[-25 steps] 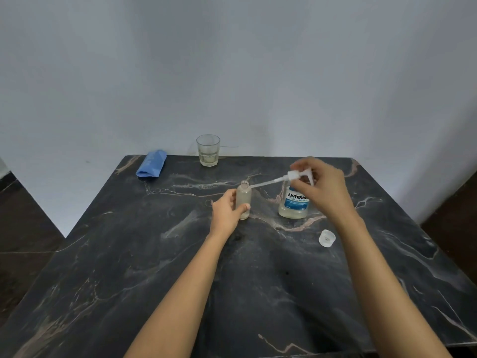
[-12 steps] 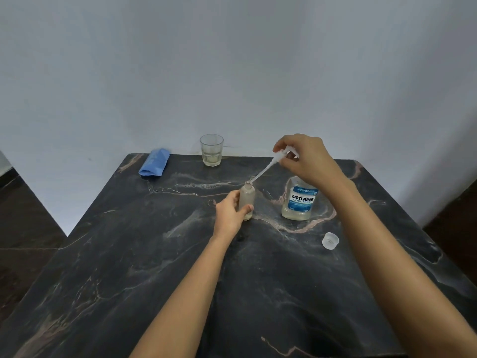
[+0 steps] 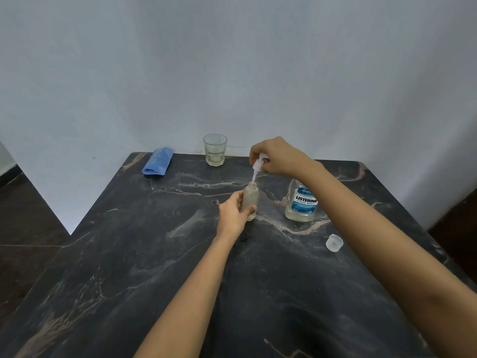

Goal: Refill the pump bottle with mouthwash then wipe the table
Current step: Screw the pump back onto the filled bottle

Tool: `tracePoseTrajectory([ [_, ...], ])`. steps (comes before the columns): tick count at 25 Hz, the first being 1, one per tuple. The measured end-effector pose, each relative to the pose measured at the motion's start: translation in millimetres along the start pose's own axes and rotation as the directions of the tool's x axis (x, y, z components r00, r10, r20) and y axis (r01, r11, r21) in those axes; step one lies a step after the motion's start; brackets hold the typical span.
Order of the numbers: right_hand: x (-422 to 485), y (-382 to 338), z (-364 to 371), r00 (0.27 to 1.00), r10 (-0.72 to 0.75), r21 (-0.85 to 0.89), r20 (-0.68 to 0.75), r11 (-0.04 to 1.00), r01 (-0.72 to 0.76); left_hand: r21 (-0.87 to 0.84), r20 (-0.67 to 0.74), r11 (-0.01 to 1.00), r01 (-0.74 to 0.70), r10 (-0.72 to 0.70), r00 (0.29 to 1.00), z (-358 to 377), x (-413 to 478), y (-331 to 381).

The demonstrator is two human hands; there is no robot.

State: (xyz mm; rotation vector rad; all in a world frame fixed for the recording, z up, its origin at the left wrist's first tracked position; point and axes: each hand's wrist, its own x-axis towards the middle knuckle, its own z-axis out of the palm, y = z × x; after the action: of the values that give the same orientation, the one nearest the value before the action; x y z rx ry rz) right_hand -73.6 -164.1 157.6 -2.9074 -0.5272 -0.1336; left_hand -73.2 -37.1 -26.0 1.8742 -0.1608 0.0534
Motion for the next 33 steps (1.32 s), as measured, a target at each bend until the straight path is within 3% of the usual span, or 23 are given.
tracePoseTrajectory([
  [12,9.2,2.0,33.2,0.982,0.012,-0.038,0.188,0.999,-0.004,0.025,0.000,1.000,-0.012,0.012,1.000,-0.1,1.0,-3.0],
  [16,11.4,-1.5,34.3,0.982,0.025,-0.188,0.185,0.982,0.010,0.009,-0.008,1.000,-0.020,0.020,1.000,0.7,0.4,-3.8],
  [22,24.6,-18.4,35.8,0.957,0.129,-0.487,0.258,0.873,0.014,0.026,-0.010,0.999,-0.034,0.034,0.999,-0.5,-1.2,-3.1],
  [24,30.1,-15.0,33.6,0.924,0.192,-0.420,0.330,0.907,-0.039,0.033,-0.010,0.999,-0.036,0.036,0.999,-0.7,-1.2,-3.3],
  [27,25.2,3.6,26.4,0.881,0.183,-0.185,0.436,0.976,-0.111,0.020,-0.005,0.999,-0.033,0.034,0.999,-0.3,-0.6,-3.8],
  [31,9.1,27.5,30.5,0.955,0.033,0.282,0.294,0.952,-0.120,-0.047,0.011,0.998,-0.041,0.042,0.999,0.6,0.2,-6.5],
  [33,4.9,32.7,40.3,0.979,0.018,0.393,0.202,0.914,-0.098,-0.062,0.010,0.997,-0.046,0.046,0.999,1.2,-0.1,-7.4],
])
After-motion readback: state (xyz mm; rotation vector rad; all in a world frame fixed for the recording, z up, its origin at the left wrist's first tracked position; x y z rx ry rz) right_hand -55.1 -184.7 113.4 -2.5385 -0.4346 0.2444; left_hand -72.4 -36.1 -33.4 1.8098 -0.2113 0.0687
